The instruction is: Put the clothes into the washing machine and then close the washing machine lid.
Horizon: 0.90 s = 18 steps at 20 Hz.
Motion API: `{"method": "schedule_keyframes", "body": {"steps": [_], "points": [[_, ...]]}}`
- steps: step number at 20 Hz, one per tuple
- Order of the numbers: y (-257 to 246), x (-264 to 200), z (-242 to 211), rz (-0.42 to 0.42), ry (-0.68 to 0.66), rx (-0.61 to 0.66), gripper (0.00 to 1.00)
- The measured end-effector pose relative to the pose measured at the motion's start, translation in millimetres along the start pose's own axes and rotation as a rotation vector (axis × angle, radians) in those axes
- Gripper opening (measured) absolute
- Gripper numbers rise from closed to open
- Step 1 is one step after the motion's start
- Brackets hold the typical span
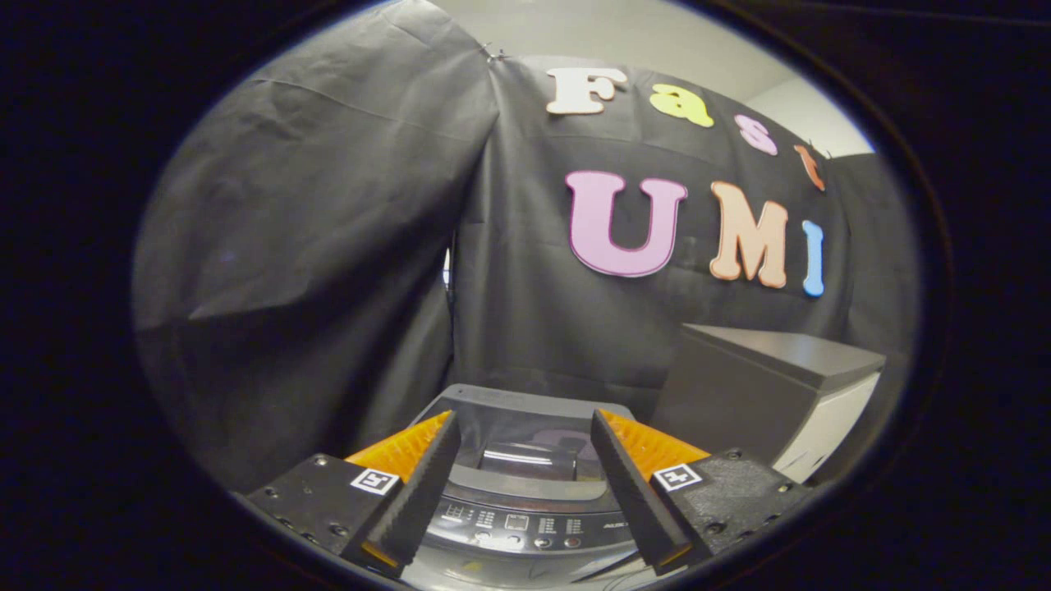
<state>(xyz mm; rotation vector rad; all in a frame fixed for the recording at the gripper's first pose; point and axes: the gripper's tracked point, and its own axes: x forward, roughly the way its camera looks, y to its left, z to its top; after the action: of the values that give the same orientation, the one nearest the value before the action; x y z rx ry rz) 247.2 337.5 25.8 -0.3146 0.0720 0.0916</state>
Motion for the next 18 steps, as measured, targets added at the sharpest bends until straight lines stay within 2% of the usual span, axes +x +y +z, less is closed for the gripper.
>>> {"method": "schedule_keyframes", "body": {"steps": [2,12,18], "points": [[-10.3,-14.4,9.7,-0.027,-0.021,-0.02,0.97],[-61.9,-97.3,53.1,-0.051,-0.08,0.139,0.97],[-99.5,-143.0,71.0,-0.116,-0.117,0.21,0.96]]}}
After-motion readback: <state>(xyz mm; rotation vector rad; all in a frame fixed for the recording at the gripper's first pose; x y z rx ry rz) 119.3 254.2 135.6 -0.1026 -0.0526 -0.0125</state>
